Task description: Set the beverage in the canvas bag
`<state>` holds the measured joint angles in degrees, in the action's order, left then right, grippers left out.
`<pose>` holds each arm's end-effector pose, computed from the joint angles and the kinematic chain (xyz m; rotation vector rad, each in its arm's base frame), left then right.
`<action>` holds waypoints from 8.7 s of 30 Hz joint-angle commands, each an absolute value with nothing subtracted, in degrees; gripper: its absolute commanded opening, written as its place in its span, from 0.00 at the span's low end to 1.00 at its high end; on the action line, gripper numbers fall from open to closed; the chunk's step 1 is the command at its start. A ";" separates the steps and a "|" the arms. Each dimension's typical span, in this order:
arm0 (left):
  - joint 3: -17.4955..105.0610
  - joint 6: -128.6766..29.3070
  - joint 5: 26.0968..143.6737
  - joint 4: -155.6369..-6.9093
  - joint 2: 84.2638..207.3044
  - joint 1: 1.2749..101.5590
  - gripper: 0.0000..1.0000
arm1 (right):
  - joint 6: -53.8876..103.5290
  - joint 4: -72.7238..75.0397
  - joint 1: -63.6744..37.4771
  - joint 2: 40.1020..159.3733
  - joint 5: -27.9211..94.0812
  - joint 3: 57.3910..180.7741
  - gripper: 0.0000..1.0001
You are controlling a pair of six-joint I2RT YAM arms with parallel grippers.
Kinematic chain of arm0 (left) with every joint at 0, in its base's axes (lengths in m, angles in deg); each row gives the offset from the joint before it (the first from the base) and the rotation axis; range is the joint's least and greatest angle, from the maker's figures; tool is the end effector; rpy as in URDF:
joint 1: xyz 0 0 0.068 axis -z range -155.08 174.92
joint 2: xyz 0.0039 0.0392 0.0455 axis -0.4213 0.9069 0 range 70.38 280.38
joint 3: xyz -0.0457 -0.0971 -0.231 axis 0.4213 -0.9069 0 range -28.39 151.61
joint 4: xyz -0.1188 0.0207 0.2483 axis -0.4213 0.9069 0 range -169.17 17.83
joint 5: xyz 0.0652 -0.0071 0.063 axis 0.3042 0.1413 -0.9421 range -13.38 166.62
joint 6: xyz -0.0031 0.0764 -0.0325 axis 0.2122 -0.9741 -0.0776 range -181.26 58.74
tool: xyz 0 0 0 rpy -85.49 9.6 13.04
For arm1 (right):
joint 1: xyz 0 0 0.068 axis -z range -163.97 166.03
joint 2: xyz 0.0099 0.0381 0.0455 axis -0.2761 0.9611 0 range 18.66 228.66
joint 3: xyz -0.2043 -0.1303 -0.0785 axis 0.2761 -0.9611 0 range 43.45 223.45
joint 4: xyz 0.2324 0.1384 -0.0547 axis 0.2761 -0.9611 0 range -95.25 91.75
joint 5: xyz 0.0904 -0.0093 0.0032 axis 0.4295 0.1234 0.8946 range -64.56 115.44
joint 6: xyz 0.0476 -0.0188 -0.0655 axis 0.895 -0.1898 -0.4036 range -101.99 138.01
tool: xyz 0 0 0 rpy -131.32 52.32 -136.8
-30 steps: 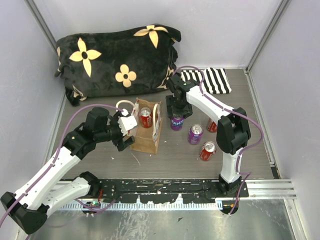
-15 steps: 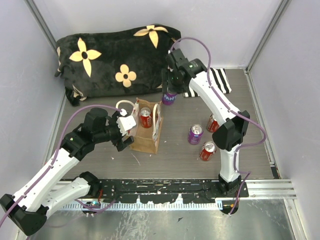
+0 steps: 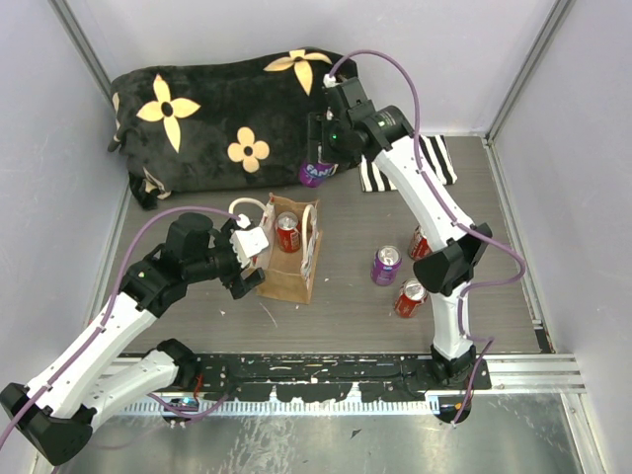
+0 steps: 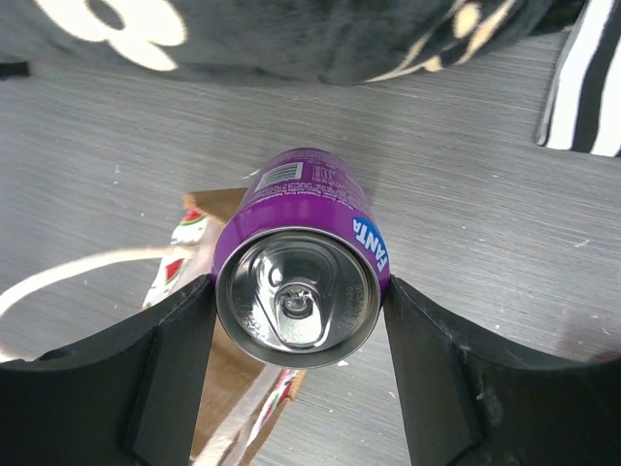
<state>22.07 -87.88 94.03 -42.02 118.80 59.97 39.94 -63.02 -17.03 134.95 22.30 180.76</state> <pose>0.1781 -0.1514 0.2838 1.2629 1.7786 -0.4150 0.3844 0.2454 0.3816 -0.2021 2.3616 0.4096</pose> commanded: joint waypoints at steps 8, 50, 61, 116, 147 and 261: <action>21.29 -85.75 94.45 -43.88 118.88 60.19 0.94 | 41.71 -56.37 -28.13 134.47 22.89 188.08 0.01; 18.91 -84.41 92.38 -44.36 118.34 59.28 0.95 | 44.59 -62.06 -35.12 127.82 13.57 161.13 0.01; 18.89 -83.97 92.66 -44.19 117.70 59.23 0.95 | 42.14 -54.08 -34.53 131.41 9.87 156.70 0.01; 18.20 -83.32 94.33 -44.10 118.36 58.58 0.95 | 39.43 -44.29 -32.31 127.94 6.57 147.63 1.00; 18.81 -82.81 95.20 -43.77 118.96 58.49 0.95 | 39.23 -64.33 -1.35 111.55 7.36 144.68 0.87; 15.04 -78.06 97.01 -40.67 112.68 53.33 0.94 | 40.24 -48.90 -38.01 133.37 14.91 159.76 0.01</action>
